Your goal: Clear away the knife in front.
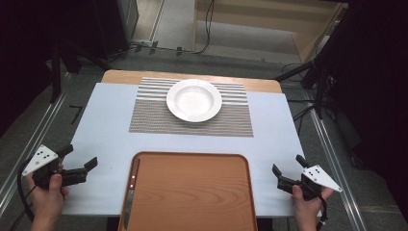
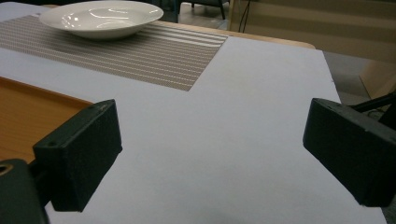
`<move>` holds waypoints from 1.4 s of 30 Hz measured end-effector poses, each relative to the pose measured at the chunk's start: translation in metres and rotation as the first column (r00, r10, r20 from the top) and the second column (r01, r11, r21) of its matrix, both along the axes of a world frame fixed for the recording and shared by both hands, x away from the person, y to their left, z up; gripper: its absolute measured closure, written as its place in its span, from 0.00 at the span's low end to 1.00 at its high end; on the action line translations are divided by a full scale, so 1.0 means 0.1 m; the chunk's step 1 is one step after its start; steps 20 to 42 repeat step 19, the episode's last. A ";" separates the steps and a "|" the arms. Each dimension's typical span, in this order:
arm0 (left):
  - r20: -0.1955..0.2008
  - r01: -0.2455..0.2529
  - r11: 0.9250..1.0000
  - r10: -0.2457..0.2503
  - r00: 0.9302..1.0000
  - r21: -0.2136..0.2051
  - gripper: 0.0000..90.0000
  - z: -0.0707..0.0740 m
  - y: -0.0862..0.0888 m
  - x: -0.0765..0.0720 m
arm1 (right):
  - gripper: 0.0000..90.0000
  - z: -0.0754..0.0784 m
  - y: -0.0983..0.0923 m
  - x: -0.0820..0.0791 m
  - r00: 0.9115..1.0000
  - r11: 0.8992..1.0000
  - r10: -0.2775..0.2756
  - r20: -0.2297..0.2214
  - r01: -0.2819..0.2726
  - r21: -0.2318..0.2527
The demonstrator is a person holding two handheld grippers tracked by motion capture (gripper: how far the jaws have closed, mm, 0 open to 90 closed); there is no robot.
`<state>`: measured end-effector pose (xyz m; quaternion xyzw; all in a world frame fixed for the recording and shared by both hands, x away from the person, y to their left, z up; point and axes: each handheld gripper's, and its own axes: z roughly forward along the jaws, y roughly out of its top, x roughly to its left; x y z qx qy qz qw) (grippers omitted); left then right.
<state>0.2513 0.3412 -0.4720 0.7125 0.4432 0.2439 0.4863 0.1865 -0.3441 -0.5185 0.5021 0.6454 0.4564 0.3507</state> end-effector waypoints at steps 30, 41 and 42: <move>0.006 -0.005 0.999 0.005 1.000 -0.046 0.00 -0.12 0.08 0.03 | 0.03 0.00 0.00 0.00 1.000 1.000 0.001 0.000 -0.001 0.000; 0.006 -0.005 0.999 0.005 1.000 -0.046 0.00 -0.12 0.08 0.03 | 0.03 0.00 0.00 0.00 1.000 1.000 0.001 0.000 -0.001 0.000; 0.006 -0.005 0.999 0.005 1.000 -0.046 0.00 -0.12 0.08 0.03 | 0.03 0.00 0.00 0.00 1.000 1.000 0.001 0.000 -0.001 0.000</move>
